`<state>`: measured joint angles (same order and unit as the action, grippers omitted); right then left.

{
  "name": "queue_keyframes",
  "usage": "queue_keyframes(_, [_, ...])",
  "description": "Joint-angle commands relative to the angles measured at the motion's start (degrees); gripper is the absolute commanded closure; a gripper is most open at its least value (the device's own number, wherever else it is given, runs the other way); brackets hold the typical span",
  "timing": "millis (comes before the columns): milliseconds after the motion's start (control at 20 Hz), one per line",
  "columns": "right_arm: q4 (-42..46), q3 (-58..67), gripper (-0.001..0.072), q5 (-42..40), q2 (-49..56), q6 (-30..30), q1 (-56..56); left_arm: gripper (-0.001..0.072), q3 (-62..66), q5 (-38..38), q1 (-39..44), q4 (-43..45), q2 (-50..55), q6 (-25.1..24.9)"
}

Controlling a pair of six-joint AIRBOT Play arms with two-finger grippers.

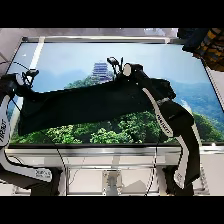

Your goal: Fold the clothes and pants, and hang the long-sleeved shirts on hangers.

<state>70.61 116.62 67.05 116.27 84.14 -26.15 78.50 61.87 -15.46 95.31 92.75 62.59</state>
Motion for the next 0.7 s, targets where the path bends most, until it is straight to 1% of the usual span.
queue_keyframes(0, [2.6,0.0,0.0699,4.0,-2.9,-0.7,0.1,0.0693,-0.2,6.1,-0.2,-2.9,1.0,-9.4])
queue_keyframes(50, [4.3,0.0,0.0699,5.7,-3.4,-0.6,0.1,0.0693,-0.3,7.0,-0.2,-3.9,1.2,-11.2])
queue_keyframes(250, [12.0,0.0,0.0699,12.1,-4.4,1.5,0.1,0.0694,-0.5,6.6,-0.2,-9.1,1.2,-15.7])
queue_keyframes(350, [13.3,0.0,0.0698,14.1,-4.9,2.3,0.1,0.0694,-1.4,5.2,-0.4,-9.1,1.2,-16.3])
queue_keyframes(500, [14.8,0.0,0.0698,15.8,-6.0,3.6,0.1,0.0694,-3.7,-1.0,-1.6,-9.7,1.3,-16.3])
queue_keyframes(650, [16.5,0.0,0.0699,16.1,-7.6,4.1,0.1,0.0694,-4.2,-3.8,-3.3,-9.7,3.4,-14.1])
